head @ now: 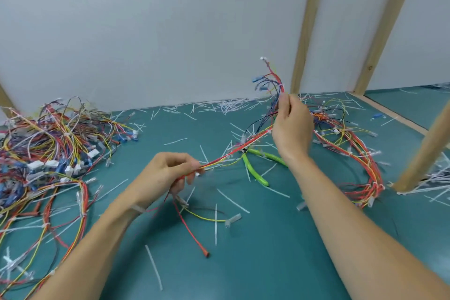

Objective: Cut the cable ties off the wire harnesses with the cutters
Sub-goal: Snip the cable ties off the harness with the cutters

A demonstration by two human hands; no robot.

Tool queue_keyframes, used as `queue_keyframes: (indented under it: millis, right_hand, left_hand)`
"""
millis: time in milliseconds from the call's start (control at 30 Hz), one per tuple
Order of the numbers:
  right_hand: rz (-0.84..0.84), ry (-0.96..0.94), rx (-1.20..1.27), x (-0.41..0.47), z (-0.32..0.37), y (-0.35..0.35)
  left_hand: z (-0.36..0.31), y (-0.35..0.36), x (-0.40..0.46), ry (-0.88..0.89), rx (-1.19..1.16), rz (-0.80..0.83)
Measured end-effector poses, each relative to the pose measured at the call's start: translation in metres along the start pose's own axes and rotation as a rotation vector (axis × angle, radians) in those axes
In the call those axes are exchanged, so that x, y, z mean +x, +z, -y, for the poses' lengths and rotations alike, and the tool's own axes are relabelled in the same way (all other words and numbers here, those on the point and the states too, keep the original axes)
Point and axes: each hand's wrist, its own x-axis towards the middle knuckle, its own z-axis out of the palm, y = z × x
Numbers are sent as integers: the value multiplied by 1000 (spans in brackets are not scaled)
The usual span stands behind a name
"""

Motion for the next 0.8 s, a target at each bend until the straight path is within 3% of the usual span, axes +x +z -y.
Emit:
queue_keyframes:
  millis: [167,300,400,500,667,733,800]
  right_hand:
    - [-100,22,-40,70,12,-9]
    - [-70,-71,-312,126,2,-22]
    - [47,-249,-565,148,-13,-34]
    - [113,-374,-801,159,-26,-38]
    - [158,-491,-945,154,-36,-30]
    - [192,-504,-990,147,-46,-30]
    - [260,-485,-1050,133,-59,-28]
  left_hand:
    - [-24,7,3,41,-100,224]
    - [-61,37,5,121,-113,292]
    - [-84,86,7,198,58,333]
    - [-99,154,9,404,340,428]
    - [-97,245,25,641,864,423]
    - [-92,259,34,599,823,456]
    - [-87,258,42,599,610,492]
